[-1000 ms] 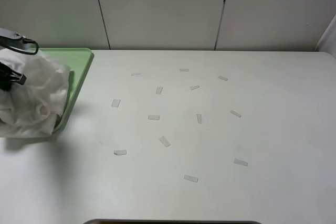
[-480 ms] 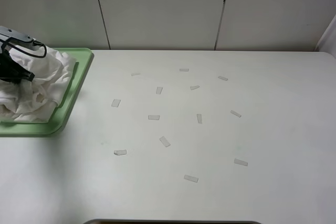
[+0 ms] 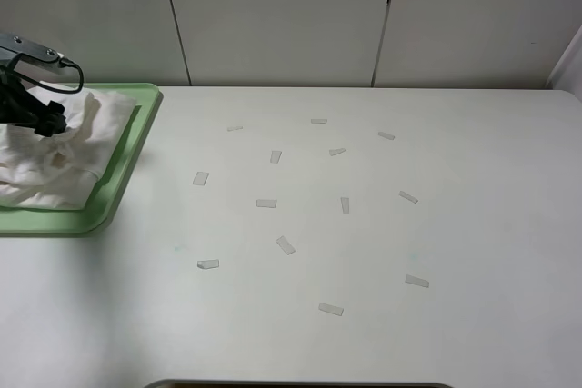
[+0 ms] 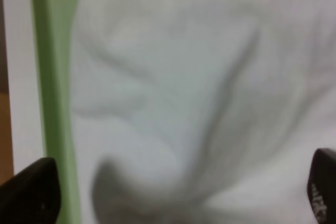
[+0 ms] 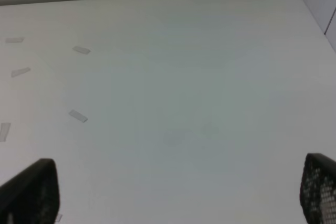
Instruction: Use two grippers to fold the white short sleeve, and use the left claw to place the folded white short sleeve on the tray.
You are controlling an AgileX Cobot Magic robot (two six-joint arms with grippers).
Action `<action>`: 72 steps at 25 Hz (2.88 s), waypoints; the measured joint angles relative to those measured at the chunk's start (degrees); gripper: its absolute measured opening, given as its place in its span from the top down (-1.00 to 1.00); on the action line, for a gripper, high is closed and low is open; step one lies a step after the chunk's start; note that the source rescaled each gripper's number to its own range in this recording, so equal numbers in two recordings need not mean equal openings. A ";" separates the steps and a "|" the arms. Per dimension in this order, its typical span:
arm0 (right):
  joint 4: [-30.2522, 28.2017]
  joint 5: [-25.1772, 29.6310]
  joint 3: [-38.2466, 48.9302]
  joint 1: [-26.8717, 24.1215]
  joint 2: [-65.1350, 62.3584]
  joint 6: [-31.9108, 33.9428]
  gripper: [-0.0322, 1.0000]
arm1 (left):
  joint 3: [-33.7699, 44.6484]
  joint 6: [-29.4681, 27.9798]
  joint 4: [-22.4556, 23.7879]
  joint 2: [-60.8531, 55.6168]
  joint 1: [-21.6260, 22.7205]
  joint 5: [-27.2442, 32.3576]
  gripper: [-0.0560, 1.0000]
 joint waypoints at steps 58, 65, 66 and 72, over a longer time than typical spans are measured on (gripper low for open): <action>0.00 0.00 0.00 0.00 0.00 0.00 -1.00 | 5.71 1.62 -28.25 -81.28 -7.61 64.43 -0.91; 0.00 0.00 0.00 0.00 0.00 0.00 -1.00 | 16.71 4.30 -29.84 -97.36 -7.61 64.45 -0.91; 0.00 0.00 0.00 0.00 0.00 0.00 -1.00 | 17.72 4.91 -30.18 -98.88 -7.61 64.45 -0.91; 0.00 0.00 0.00 0.00 0.00 0.00 -1.00 | 23.63 5.33 -30.67 -103.64 -7.72 64.45 -0.91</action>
